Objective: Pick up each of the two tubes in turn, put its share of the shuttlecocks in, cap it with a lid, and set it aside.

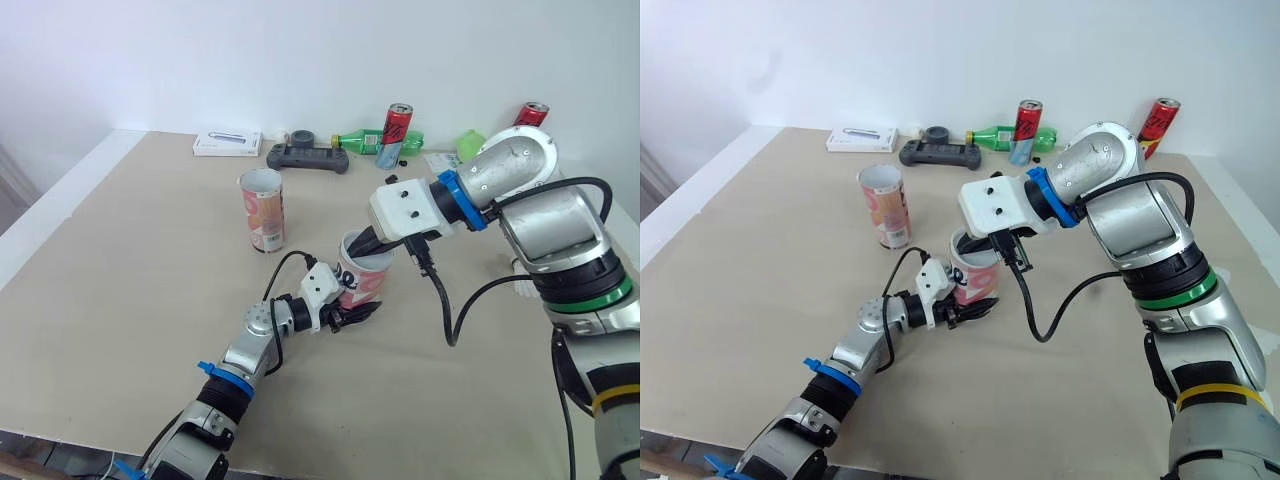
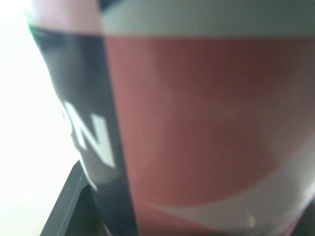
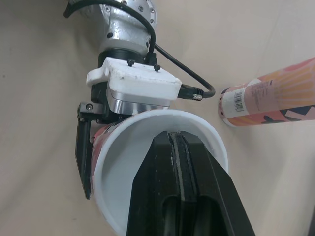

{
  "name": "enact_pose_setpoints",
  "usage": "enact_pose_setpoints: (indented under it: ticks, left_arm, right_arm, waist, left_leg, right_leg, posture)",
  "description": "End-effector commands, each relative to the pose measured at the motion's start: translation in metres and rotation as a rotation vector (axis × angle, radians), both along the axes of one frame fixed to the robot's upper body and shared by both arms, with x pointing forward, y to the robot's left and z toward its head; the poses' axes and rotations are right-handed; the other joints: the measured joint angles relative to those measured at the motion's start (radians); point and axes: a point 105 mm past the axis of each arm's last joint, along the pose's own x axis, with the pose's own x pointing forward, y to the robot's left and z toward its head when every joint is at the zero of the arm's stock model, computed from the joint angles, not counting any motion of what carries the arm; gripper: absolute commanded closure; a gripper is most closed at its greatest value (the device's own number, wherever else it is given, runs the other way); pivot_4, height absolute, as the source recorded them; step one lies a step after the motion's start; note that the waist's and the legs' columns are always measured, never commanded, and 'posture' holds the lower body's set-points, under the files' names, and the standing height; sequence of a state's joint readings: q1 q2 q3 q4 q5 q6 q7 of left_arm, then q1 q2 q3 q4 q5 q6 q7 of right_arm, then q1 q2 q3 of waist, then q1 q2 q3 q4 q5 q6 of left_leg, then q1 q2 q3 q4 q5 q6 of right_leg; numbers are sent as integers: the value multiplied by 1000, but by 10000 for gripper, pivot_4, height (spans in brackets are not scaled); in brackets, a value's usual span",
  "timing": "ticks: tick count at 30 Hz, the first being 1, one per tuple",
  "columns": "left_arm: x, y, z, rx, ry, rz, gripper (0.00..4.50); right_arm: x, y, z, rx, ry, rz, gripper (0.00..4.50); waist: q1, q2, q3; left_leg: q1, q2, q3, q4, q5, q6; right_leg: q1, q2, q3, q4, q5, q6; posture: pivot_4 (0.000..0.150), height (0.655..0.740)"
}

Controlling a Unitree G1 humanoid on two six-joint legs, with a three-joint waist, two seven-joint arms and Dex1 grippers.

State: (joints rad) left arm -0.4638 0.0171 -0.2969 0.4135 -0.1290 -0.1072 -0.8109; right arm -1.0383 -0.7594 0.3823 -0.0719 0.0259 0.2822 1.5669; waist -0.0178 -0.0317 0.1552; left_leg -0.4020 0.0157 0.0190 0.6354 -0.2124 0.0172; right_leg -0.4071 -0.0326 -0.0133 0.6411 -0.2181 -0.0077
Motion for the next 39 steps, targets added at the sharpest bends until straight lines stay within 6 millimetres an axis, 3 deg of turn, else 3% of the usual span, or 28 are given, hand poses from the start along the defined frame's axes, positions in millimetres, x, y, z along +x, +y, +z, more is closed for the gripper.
enact_pose_setpoints:
  ticks: [1, 10, 15, 19, 26, 39]
  left_arm:
    - [-4, -4, -16, 60, 44, -14, 19980]
    - [-6, -4, -17, 63, 45, -20, 19980]
    - [-5, -4, -17, 65, 45, -19, 19980]
    - [-5, -3, -18, 67, 46, -19, 19980]
    - [-5, -3, -17, 68, 46, -19, 19980]
    - [-4, -1, -17, 74, 41, -21, 19980]
  right_arm:
    - [-6, -6, -50, -139, 160, 7, 44815]
    - [-12, -12, -67, -174, 208, 4, 44815]
    - [-3, -16, -58, -140, 200, -44, 44815]
    - [12, -38, -48, -164, 178, -144, 44815]
    - [15, -53, -56, -222, 189, -193, 44815]
    - [9, -56, -66, -226, 235, -202, 44815]
  waist:
    - [0, 0, 0]
    - [0, 0, -3]
    - [0, 1, -7]
    - [3, 1, -8]
    - [10, 1, -8]
    - [25, 1, -9]
  left_leg:
    - [0, 0, 0, 0, 0, 0]
    - [4, 0, -3, 0, -3, -4]
    - [4, 2, -6, -1, -6, -6]
    - [4, 1, -6, -1, -6, -5]
    - [4, 2, -7, -1, -7, -7]
    - [4, 5, -6, -1, -9, -9]
  right_leg:
    - [0, 0, 0, 0, 0, 0]
    - [1, 0, -1, -2, -1, -1]
    - [6, 0, -7, -10, -2, -1]
    - [6, -6, -16, -10, -2, -1]
    - [6, -16, -27, -11, -2, -1]
    - [6, -26, -48, -13, -2, -1]
  posture:
    - [1500, 7400]
    - [1500, 7400]
    - [1500, 7400]
    - [1500, 7400]
    - [1500, 7400]
    - [1500, 7400]
